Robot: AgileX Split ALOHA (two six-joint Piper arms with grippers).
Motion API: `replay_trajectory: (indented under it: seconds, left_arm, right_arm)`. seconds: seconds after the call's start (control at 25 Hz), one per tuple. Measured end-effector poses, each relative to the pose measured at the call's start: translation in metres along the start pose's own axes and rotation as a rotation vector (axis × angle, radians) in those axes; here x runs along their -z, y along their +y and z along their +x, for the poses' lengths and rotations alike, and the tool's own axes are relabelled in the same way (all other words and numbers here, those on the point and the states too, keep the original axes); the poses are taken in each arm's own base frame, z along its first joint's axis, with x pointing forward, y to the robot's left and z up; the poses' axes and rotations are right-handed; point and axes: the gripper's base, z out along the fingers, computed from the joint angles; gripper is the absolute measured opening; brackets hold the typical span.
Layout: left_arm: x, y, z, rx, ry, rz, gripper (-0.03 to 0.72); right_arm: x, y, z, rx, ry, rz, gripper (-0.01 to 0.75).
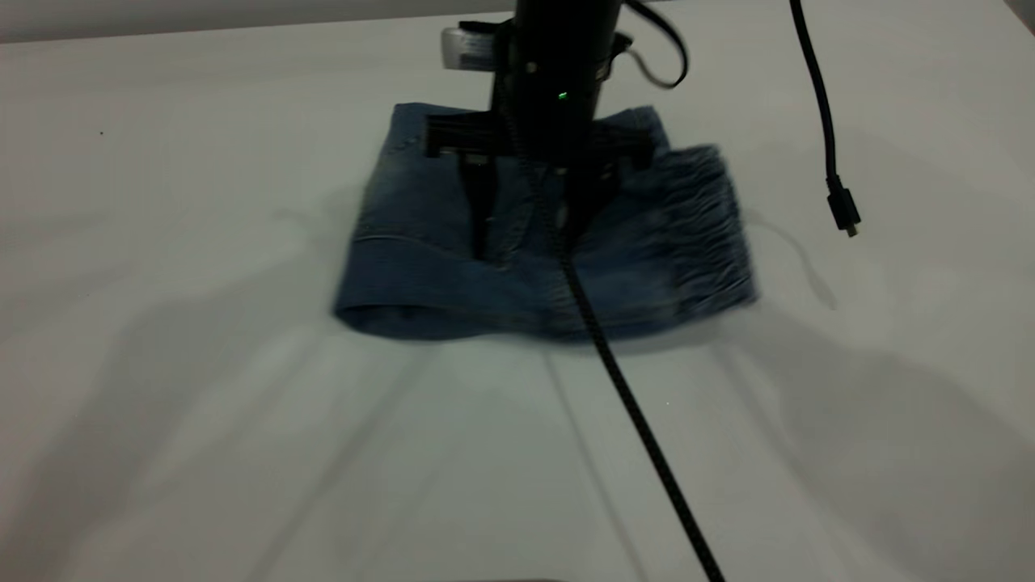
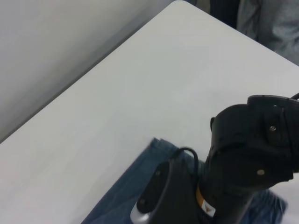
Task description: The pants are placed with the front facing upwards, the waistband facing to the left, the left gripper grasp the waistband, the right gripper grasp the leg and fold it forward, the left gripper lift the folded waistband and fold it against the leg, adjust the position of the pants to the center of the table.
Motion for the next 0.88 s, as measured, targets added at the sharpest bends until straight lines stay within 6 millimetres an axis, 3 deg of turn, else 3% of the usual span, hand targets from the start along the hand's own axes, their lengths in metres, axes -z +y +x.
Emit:
replay_trajectory:
  seconds: [0.24, 0.4, 0.64, 0.88]
  left_arm:
    - [0.000, 0.000, 0.001, -0.004, 0.007, 0.005, 0.580]
    - [0.007, -0.003, -0.002, -0.028, 0.006, 0.001, 0.580]
    - [0.062, -0.024, -0.018, -0.118, -0.017, -0.018, 0.580]
    - [0.136, -0.050, -0.025, -0.158, -0.035, -0.103, 0.580]
  right_arm:
    - [0.002, 0.012, 0.006, 0.043, 0.017, -0.040, 0.442]
    - [0.032, 0.023, 0.015, 0.142, 0.021, -0.039, 0.442]
    - [0.135, 0.057, 0.039, 0.346, -0.146, -0.084, 0.442]
    - [0.248, 0.079, 0.088, 0.469, -0.365, -0.129, 0.442]
